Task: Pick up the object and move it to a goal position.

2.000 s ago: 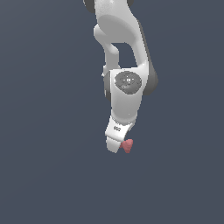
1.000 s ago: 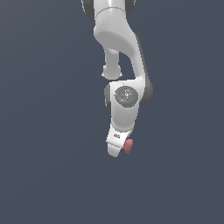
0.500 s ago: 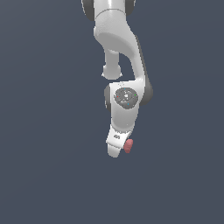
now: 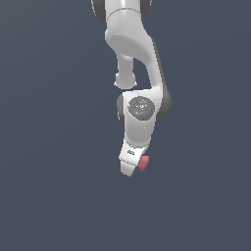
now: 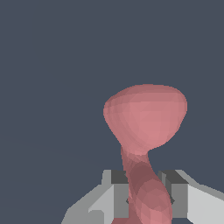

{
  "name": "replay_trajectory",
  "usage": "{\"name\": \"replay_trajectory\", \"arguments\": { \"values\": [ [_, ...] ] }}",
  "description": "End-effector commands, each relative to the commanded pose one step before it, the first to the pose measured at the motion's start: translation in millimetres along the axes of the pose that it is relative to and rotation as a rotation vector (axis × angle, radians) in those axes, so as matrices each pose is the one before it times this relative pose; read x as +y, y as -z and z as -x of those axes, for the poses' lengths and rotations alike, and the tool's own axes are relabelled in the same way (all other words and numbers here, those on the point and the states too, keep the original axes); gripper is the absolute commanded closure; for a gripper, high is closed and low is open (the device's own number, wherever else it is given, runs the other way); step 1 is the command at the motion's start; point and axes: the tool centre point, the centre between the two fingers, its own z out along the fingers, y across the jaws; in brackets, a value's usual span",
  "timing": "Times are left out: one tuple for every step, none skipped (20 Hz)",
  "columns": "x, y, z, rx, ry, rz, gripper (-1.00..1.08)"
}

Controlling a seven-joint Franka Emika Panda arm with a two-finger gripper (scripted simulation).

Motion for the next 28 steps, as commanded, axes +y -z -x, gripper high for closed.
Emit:
{"name": "replay_trajectory", "arguments": {
  "values": [
    [-0.82,6.14,0.54,0.00005,-0.00018,0.00121,1.08],
    [-0.78,3.47,0.39,0.0,0.0,0.0,1.08],
    [-0.9,4.03,0.45,0.0,0.0,0.0,1.08],
    [-1.03,4.6,0.52,0.0,0.0,0.0,1.08],
    [-1.25,5.16,0.38,-0.00039,0.00024,0.00016,1.08],
    [-1.29,5.78,0.64,0.0,0.0,0.0,1.08],
    [-1.42,6.39,0.71,0.0,0.0,0.0,1.08],
    [-1.56,7.02,0.78,0.0,0.0,0.0,1.08],
    [-1.79,7.62,0.63,-0.0004,0.00026,0.00011,1.08],
    [-1.85,8.36,0.91,0.0,0.0,0.0,1.08],
    [-1.99,9.03,0.98,0.0,0.0,0.0,1.08],
    [-2.12,9.65,1.03,0.0,0.0,0.0,1.08],
    [-2.41,10.15,0.7,-0.00045,0.00051,0.0001,1.08],
    [-2.35,10.75,1.12,0.0,0.0,0.0,1.08],
    [-2.44,11.24,1.16,0.0,0.0,0.0,1.08],
    [-2.53,11.69,1.19,0.0,0.0,0.0,1.08],
    [-2.69,11.89,0.93,0.00007,0.00048,-0.00009,1.08],
    [-2.56,11.92,1.17,0.0,0.0,0.0,1.08],
    [-2.54,11.92,1.15,0.0,0.0,0.0,1.08],
    [-2.61,11.91,0.98,0.00027,0.00039,-0.00013,1.08],
    [-2.5,11.88,1.12,0.0,0.0,0.0,1.08],
    [-2.54,11.87,1.0,0.00033,0.00033,-0.00013,1.08],
    [-2.45,11.83,1.08,0.0,0.0,0.0,1.08],
    [-2.46,11.83,1.02,0.00038,0.00028,-0.00013,1.08],
    [-2.39,11.74,1.05,0.0,0.0,0.0,1.08],
    [-2.35,11.71,1.03,0.0,0.0,0.0,1.08],
    [-2.34,11.72,1.04,0.00043,0.00021,-0.00012,1.08],
    [-2.27,11.61,1.0,0.0,0.0,0.0,1.08]
  ]
}}
